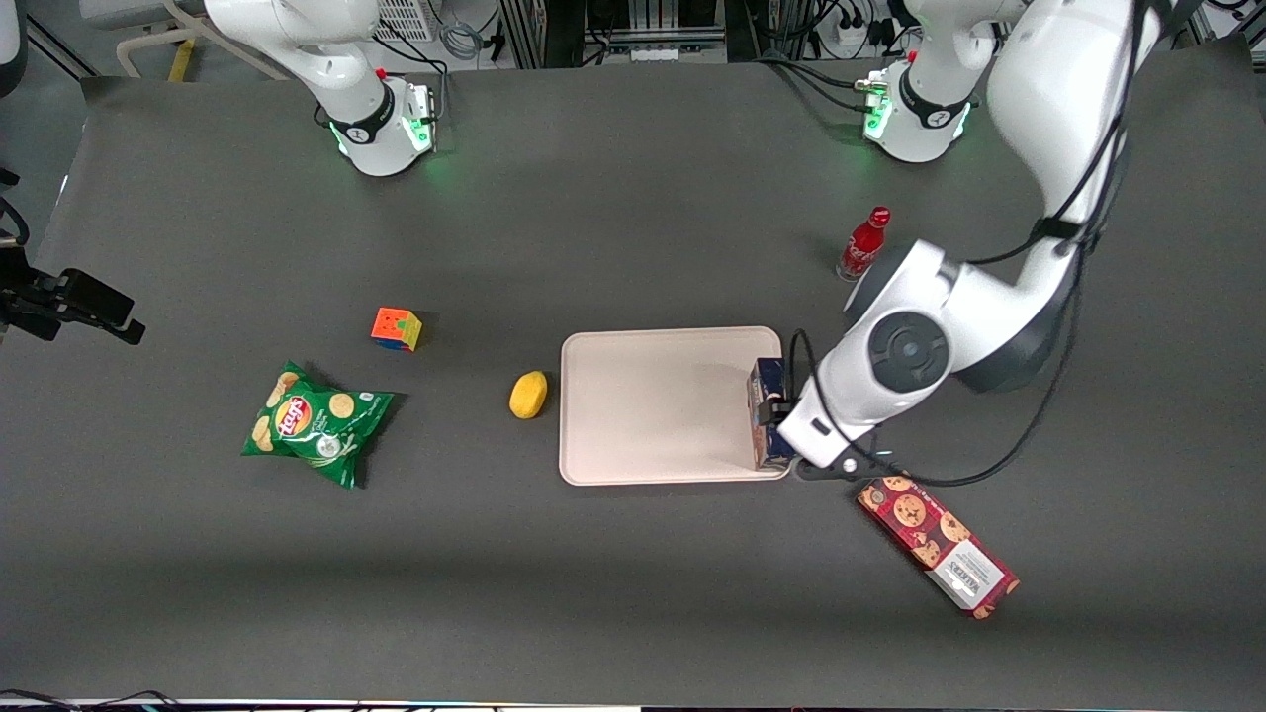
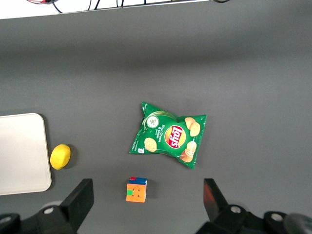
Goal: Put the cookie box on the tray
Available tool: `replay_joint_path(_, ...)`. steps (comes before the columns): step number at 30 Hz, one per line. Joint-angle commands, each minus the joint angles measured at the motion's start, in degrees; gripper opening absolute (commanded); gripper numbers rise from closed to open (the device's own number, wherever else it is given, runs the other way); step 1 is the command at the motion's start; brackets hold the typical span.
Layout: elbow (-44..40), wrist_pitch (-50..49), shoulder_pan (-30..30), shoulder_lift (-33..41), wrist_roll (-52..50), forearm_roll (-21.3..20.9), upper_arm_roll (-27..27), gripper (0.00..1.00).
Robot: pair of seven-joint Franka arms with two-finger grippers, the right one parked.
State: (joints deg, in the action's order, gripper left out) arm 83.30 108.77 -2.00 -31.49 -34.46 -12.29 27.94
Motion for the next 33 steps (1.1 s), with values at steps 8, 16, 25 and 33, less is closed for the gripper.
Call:
replay_joint_path(8, -10.16, -25.69, 0.15, 16.98, 16.24, 6.13, -13.68, 1.0)
replay_joint_path(16, -5.36, -33.54, -0.02, 26.73, 36.46, 10.62, -27.05, 1.0)
replay_joint_path(25, 19.32, -19.15, 0.15, 39.03, 46.41, 11.76, -33.65, 1.0)
replay_joint_path(33, 28.06, -11.3, 0.06, 43.62, 46.85, 11.67, -34.44, 1.0)
